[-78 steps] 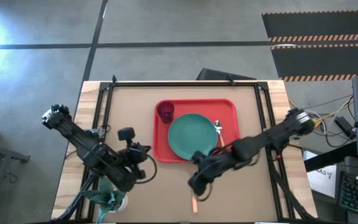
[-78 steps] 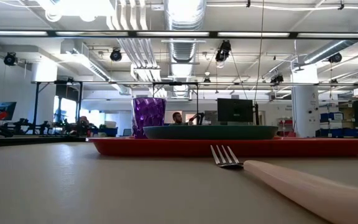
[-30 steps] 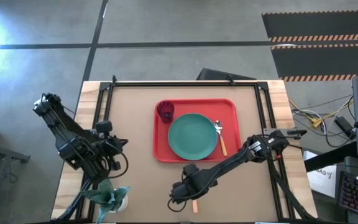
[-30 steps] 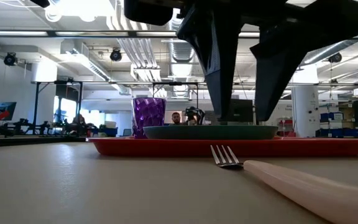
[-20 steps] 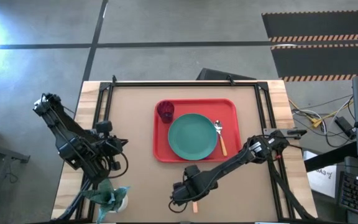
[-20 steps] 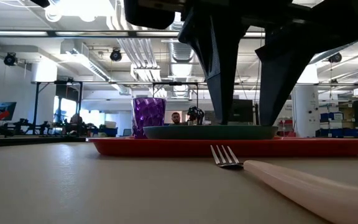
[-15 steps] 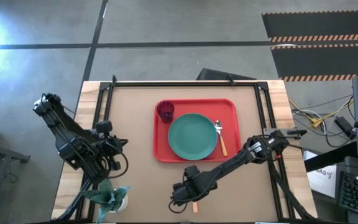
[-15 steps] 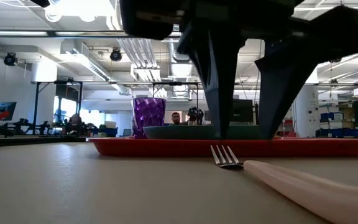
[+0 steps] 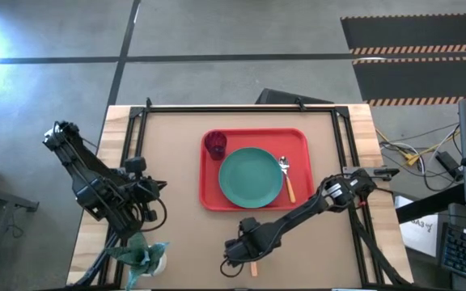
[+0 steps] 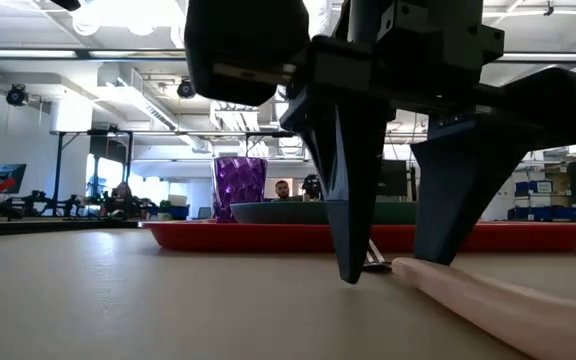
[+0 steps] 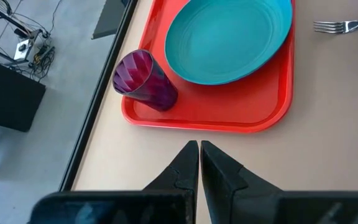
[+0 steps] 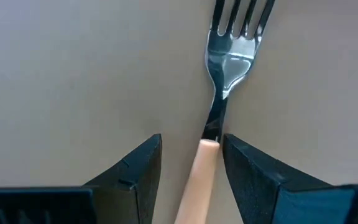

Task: Pick and place plate/cup/fork/spoon on tray
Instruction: Put the orange fork beside the yellow spoon on the red tray

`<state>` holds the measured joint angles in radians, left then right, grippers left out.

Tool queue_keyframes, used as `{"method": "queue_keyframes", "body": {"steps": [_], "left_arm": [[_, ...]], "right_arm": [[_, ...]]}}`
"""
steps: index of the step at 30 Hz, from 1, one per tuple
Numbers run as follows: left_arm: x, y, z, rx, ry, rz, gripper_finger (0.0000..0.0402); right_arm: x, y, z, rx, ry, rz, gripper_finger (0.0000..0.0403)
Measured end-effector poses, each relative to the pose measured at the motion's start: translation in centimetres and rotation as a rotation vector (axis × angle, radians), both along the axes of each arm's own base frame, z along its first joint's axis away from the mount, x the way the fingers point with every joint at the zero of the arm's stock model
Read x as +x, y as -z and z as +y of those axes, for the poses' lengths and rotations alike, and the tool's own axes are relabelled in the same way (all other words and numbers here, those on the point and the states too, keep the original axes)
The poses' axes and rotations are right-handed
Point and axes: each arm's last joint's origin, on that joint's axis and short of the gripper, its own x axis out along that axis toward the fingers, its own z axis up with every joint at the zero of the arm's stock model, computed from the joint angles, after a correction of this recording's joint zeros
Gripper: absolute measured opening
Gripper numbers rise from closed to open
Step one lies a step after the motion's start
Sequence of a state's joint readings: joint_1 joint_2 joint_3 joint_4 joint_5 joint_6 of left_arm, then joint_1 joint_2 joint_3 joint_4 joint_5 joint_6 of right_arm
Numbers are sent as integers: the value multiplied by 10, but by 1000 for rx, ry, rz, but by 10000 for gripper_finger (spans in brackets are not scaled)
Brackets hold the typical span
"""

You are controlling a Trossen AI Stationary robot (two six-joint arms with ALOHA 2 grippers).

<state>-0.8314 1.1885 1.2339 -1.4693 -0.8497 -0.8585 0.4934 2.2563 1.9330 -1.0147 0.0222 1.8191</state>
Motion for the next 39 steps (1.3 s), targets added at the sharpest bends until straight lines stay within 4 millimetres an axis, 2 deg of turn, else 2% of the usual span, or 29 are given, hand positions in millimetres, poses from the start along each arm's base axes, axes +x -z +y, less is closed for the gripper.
{"method": "queue_keyframes", "body": {"steps": [9, 12, 19, 26, 32, 37, 39], "left_arm": [[1, 0, -2, -22, 0, -15, 0], [1, -1, -2, -25, 0, -15, 0], [1, -1, -2, -28, 1, -15, 0], [1, -1, -2, -29, 2, -16, 0], [1, -1, -2, -31, 3, -13, 0], [1, -1, -2, -32, 2, -14, 0], [1, -1, -2, -32, 2, -14, 0]], "right_arm": [[-2, 5, 0, 20, 3, 12, 150], [-3, 6, -1, 28, 20, 26, 122], [-6, 10, -1, 26, 36, 59, 25], [-7, 11, -1, 5, 43, 59, 20], [1, -13, 9, -81, 61, -53, 19], [9, -58, 7, -194, 40, -177, 19], [6, -75, 4, -242, 11, -168, 19]]}}
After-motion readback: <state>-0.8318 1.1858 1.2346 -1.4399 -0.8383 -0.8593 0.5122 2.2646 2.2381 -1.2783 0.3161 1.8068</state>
